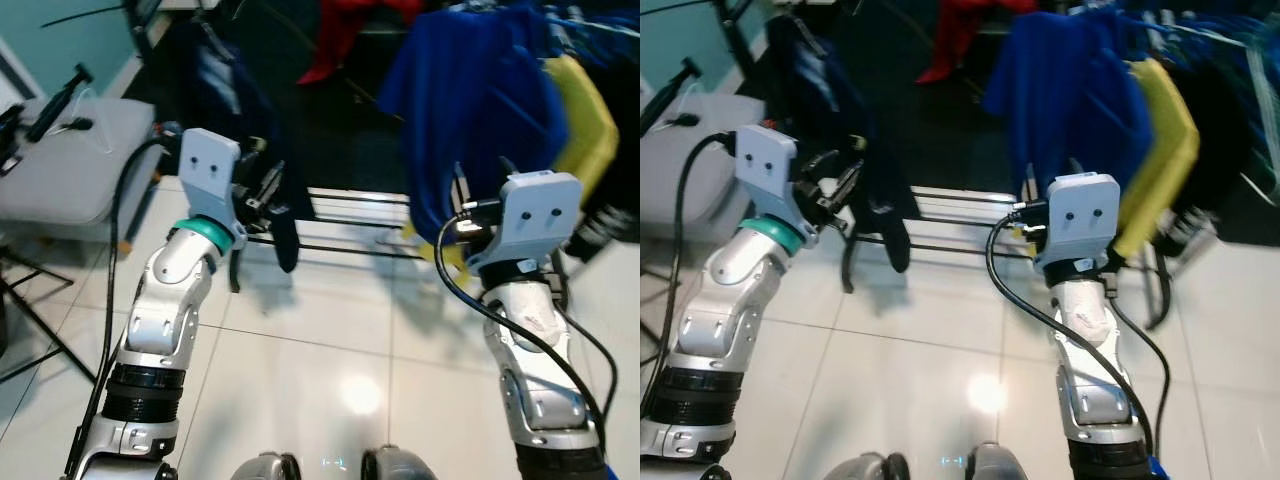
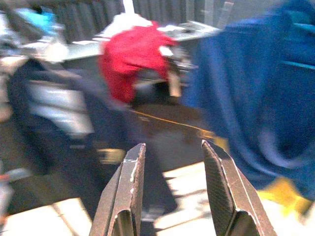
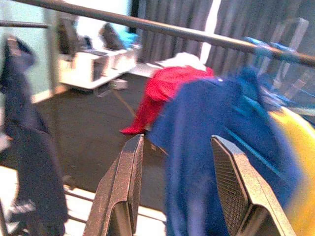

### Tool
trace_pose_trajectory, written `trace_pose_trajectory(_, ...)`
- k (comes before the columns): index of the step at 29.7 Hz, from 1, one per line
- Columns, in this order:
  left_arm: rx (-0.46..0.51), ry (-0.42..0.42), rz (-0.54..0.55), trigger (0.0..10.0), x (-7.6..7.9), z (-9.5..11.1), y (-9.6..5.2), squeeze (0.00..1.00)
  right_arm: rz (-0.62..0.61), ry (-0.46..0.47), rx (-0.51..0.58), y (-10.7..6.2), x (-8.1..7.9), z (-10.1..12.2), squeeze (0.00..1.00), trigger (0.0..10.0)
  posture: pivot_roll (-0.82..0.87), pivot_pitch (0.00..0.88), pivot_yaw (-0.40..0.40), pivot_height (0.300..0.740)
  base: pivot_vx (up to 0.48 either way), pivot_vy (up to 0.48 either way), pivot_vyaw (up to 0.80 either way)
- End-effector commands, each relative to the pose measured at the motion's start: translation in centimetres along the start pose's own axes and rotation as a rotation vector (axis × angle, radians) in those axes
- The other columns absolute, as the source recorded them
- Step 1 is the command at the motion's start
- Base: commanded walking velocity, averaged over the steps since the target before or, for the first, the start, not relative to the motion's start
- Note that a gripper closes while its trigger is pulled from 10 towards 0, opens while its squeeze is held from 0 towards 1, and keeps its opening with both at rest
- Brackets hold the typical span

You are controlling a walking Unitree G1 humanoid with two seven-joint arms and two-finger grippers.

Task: Hang hanger

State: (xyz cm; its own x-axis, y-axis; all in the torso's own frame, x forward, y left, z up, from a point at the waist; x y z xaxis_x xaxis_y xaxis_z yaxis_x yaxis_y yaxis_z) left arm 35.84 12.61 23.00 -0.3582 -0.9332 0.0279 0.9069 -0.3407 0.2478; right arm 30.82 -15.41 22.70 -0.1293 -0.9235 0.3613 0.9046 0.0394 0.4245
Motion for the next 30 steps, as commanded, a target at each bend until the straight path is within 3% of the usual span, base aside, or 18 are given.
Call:
trace_pose_trajectory(1,-0.017,0.002,0.033,10.0,-0.9,-0.5,-0.4,0.00,0.029,0.014,0.009,0.0,-0.9,0.2,0.00,10.0,-0.18,0.097,0.115,0.740,0.480,0.000,0.79)
trace_pose_trajectory(5,-0.014,0.002,0.035,10.0,-0.9,-0.5,-0.4,0.00,0.044,0.018,0.025,-0.1,-1.1,0.4,0.00,10.0,-0.18,0.098,0.117,0.740,0.480,0.000,0.75)
trace_pose_trajectory(14,-0.013,0.003,0.037,10.0,-1.0,-0.5,-0.3,0.00,0.067,0.040,0.041,-0.2,-1.3,0.6,0.00,10.0,-0.18,0.099,0.119,0.740,0.426,0.000,0.00)
trace_pose_trajectory(17,-0.017,0.000,0.040,10.0,-1.0,-0.6,-0.3,0.00,0.098,0.061,0.047,-0.3,-1.5,0.8,0.00,10.0,-0.18,0.101,0.122,0.740,0.000,0.000,0.00)
trace_pose_trajectory(20,-0.022,0.018,0.037,10.0,-1.4,-0.7,-1.0,0.00,0.227,0.115,0.085,-1.0,-1.9,1.5,0.00,10.0,-0.18,0.105,0.123,0.740,0.000,0.000,0.00)
trace_pose_trajectory(27,-0.037,0.047,0.030,10.0,-1.8,-1.2,-1.5,0.00,0.220,0.129,0.118,-1.1,-1.1,2.3,0.00,10.0,-0.18,0.105,0.122,0.740,0.000,0.000,0.00)
trace_pose_trajectory(30,-0.126,0.113,0.040,10.0,-3.0,-3.5,-2.0,0.00,0.241,0.168,0.111,-0.6,-1.2,2.3,0.00,10.0,-0.17,0.102,0.130,0.740,0.000,0.000,0.00)
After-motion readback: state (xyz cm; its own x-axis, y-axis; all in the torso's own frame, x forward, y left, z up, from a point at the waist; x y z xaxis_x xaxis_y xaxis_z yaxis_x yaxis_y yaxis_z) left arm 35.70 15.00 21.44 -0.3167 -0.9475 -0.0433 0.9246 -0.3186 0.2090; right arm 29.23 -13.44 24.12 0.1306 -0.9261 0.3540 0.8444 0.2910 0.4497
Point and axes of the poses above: a point about 5 cm out from each wrist's last joint towards the gripper, its own y axis pointing out of the wrist towards the gripper, its own z axis along the axis of the wrist's last joint, x = y × z, the point moved 3 cm from there along y, pointing out of the wrist towards the gripper, and after that the axes turned 10 degrees about -y, right-handed, at the moved point
